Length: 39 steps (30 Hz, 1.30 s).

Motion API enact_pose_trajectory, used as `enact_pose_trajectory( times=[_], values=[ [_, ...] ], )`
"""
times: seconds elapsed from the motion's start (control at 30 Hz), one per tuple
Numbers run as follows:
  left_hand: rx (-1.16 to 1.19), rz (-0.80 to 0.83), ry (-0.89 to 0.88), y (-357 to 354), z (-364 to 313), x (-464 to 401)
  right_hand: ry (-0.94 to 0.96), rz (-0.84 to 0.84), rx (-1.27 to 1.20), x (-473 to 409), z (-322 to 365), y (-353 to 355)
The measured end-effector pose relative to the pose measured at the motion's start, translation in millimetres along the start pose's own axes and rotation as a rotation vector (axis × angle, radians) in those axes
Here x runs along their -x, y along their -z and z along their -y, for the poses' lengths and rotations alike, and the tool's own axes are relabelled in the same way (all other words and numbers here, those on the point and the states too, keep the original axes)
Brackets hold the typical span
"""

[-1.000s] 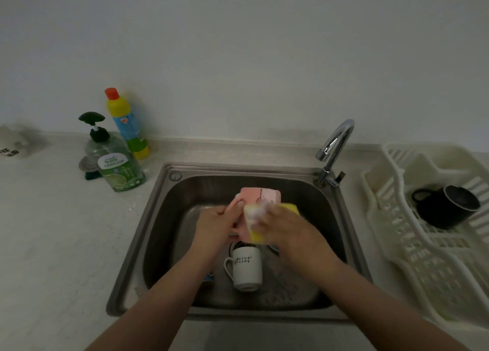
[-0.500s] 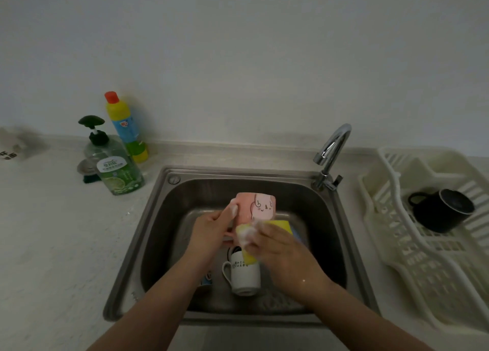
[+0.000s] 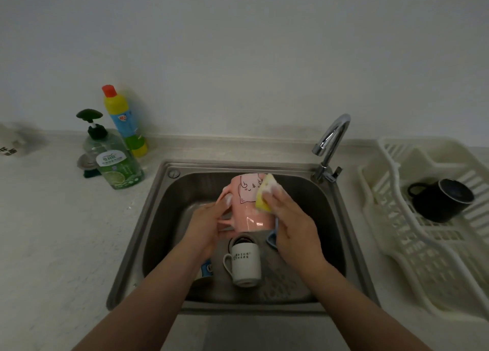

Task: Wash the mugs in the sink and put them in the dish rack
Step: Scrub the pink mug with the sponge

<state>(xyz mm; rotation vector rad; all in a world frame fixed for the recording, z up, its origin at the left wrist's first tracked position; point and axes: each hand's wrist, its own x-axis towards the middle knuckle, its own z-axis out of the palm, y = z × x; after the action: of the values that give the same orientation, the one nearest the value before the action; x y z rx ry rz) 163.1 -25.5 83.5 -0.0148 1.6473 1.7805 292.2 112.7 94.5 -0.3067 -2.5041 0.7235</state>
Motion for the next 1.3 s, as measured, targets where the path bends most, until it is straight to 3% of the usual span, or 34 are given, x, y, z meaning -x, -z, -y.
enact_pose_trajectory(
  times=[0.1,0.27,0.43,0.6,0.77,0.87,0.9,1.03,1.2,1.3],
  values=[
    [0.036,0.054,0.015,7.1,-0.5,0.8,0.23,0.076,0.067,33.8,-5.2,1.1],
    [0.064,0.154,0.016,2.2,1.8,7.4,-0.063,-0.065,-0.122,-3.4,-11.6,-2.6],
    [0.17,0.217,0.035,8.3,2.0,8.3,0.006,-0.036,-0.166,45.2,-8.4,-2.9],
    [0.195,0.251,0.044,-0.6,-3.3,11.1,-0.079,-0.104,-0.347,-4.3,5.1,3.7],
    [0.068,0.245,-0.024,6.8,-3.4,6.1,0.004,-0.059,-0.255,32.4,-4.9,4.0],
    [0.003,0.195,-0.048,2.1,-3.2,8.3,-0.132,-0.076,-0.256,-9.5,-3.0,5.0],
    [-0.019,0.158,-0.055,0.6,-3.7,8.0,-0.098,-0.076,-0.181,-11.5,1.5,5.2],
    [-0.155,0.045,-0.099,-3.1,-4.5,3.9,0.431,0.059,0.284,17.0,9.9,3.4],
    [-0.297,-0.091,-0.121,-11.7,-6.7,5.0,0.388,0.009,0.444,-29.5,12.9,3.9],
    [-0.339,-0.099,-0.135,-9.1,-4.1,2.8,0.479,0.204,0.439,5.4,13.0,-1.1]
  ],
)
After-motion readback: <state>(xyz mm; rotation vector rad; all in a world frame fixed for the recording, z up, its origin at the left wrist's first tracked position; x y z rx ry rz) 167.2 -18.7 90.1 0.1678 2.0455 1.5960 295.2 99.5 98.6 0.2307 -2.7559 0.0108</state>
